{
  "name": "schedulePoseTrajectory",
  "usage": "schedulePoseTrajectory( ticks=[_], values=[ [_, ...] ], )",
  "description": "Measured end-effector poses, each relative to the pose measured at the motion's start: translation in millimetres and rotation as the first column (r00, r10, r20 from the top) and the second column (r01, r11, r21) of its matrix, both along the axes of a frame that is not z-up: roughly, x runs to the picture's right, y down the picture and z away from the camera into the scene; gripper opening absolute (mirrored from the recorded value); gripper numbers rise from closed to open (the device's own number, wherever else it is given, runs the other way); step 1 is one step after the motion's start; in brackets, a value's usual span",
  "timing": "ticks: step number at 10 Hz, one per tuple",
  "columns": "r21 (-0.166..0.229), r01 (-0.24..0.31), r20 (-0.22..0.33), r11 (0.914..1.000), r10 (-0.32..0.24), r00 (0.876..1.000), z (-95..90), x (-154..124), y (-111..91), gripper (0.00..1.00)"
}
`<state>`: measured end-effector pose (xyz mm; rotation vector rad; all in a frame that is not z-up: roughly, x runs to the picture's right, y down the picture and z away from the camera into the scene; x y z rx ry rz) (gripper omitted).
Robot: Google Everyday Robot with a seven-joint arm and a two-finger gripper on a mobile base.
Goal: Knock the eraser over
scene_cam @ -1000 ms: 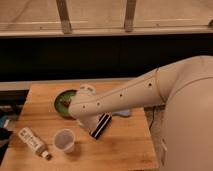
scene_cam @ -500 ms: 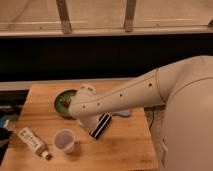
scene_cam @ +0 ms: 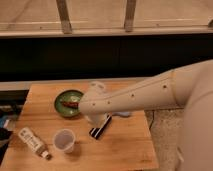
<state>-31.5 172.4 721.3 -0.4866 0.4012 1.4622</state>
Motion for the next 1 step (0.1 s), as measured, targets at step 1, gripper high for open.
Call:
schedulePoseTrajectory(
  ticks=[1],
  values=[
    [0.022, -0.049, -0.012, 0.9985, 0.050, 0.999, 2.9, 27.2, -11.4, 0.80]
  ],
)
